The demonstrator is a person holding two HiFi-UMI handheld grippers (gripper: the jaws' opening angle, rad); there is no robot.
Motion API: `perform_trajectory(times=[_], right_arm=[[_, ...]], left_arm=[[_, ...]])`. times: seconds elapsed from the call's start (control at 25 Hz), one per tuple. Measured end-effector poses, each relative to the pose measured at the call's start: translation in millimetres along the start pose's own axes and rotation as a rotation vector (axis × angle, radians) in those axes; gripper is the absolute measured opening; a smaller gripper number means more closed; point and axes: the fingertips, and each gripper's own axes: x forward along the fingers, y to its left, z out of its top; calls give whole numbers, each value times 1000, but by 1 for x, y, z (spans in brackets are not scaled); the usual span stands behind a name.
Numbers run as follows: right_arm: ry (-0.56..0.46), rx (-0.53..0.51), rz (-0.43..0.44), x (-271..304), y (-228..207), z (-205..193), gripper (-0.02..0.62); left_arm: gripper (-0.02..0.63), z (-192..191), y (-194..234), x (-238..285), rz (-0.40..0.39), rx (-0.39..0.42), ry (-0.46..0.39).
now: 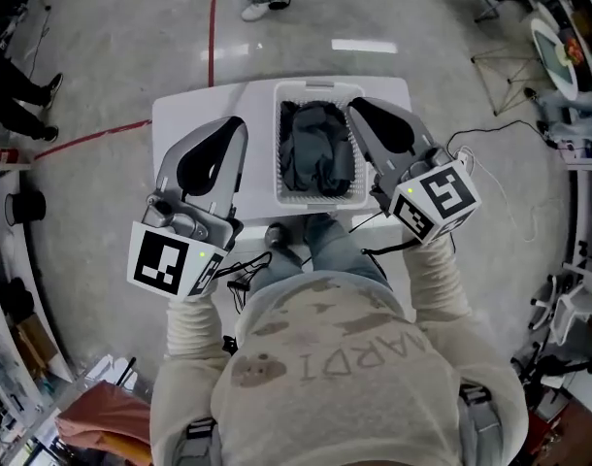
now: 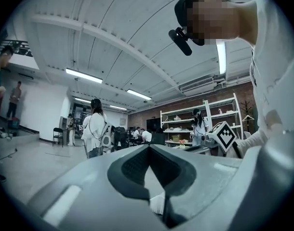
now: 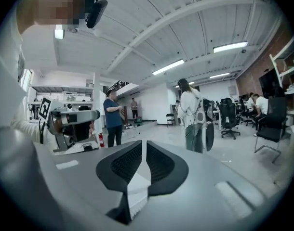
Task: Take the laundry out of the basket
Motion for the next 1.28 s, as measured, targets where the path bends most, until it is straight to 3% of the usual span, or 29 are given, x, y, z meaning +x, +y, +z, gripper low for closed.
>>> perform_trajectory(times=[0.28, 0.56, 0.76, 0.88, 1.28], right_arm=[[207, 0, 157, 51, -24, -75, 107], [433, 0, 240, 90, -30, -173, 188], [588, 1, 268, 109, -28, -252, 246], [667, -2, 279, 116, -25, -293, 283], [837, -95, 333, 127, -19, -393, 341]], left_arm=[[0, -19, 12, 23, 102, -18, 17], [0, -56, 33, 30, 144, -48, 68], [0, -86, 49, 41, 130, -90, 56], [0, -117, 60, 40, 122, -109, 109], [0, -183, 72, 57, 50, -133, 147]])
